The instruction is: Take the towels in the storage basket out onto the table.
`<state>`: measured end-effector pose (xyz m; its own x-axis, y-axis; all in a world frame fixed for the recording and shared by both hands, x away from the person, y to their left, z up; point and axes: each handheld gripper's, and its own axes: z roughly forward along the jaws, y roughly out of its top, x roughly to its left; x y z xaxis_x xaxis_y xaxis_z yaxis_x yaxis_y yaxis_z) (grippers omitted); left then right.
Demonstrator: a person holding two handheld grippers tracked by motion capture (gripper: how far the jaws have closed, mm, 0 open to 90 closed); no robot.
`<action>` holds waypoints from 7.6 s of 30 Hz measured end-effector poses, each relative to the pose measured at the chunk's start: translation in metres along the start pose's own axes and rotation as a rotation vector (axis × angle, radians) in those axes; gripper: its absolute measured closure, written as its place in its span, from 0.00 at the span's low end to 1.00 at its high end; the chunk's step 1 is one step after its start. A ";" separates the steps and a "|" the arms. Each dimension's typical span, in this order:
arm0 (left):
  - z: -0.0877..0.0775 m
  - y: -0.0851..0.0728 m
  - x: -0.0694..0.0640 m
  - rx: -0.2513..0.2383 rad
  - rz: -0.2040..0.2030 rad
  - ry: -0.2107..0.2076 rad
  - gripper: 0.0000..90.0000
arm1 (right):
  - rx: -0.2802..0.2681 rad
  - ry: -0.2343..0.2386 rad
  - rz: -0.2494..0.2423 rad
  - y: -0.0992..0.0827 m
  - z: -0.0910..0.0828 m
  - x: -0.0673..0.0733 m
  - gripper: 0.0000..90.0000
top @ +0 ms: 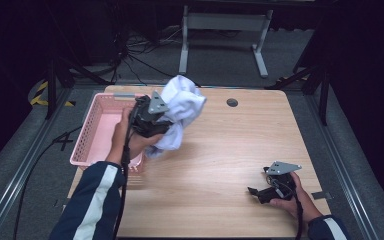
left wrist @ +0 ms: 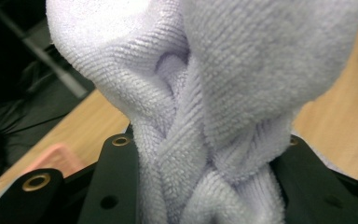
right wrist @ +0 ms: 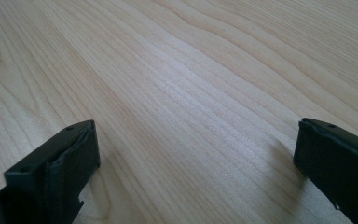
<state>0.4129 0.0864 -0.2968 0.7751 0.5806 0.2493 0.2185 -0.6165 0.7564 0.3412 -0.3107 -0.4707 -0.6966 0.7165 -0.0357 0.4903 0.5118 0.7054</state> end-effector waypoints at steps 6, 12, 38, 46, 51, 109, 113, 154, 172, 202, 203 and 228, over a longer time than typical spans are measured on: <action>0.032 0.008 -0.041 0.013 0.055 -0.117 0.67 | 0.001 0.001 0.000 0.000 0.000 0.000 0.01; 0.066 -0.003 -0.069 0.045 0.056 -0.195 0.61 | 0.001 0.001 -0.001 0.000 0.000 0.000 0.01; 0.028 -0.076 -0.134 -0.001 0.027 -0.328 0.30 | -0.074 0.006 -0.069 0.058 0.011 0.000 0.26; 0.060 -0.096 -0.132 0.092 0.025 -0.313 0.55 | -0.056 0.024 -0.089 0.084 0.040 -0.009 0.24; 0.057 -0.106 -0.118 0.075 0.017 -0.314 0.80 | -0.017 0.044 -0.103 0.085 0.059 -0.008 0.32; 0.101 -0.055 -0.150 0.112 -0.010 -0.179 0.51 | -0.087 0.056 -0.124 0.106 0.023 0.015 0.61; 0.095 -0.058 -0.137 0.128 -0.048 -0.191 0.83 | -0.070 0.049 -0.125 0.104 0.025 0.013 0.55; -0.056 -0.165 -0.074 -0.057 -0.286 -0.073 0.94 | -0.026 -0.190 -0.198 0.131 -0.008 -0.020 0.94; -0.068 -0.200 -0.078 0.005 -0.290 -0.011 0.53 | 0.004 -0.040 -0.377 0.214 0.116 0.081 0.66; 0.017 -0.161 -0.099 0.135 -0.099 -0.214 0.76 | -0.006 0.164 0.118 0.124 0.093 0.021 0.19; 0.017 -0.161 -0.099 0.135 -0.099 -0.214 0.77 | -0.011 0.166 0.118 0.125 0.096 0.022 0.19; -0.028 -0.154 -0.092 -0.071 -0.155 -0.143 0.79 | -0.137 -0.116 -0.163 0.185 0.008 0.033 0.83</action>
<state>0.2912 0.1430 -0.4189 0.8130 0.5808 0.0419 0.3031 -0.4836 0.8211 0.4129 -0.1889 -0.3473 -0.6921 0.6833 -0.2326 0.2954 0.5621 0.7725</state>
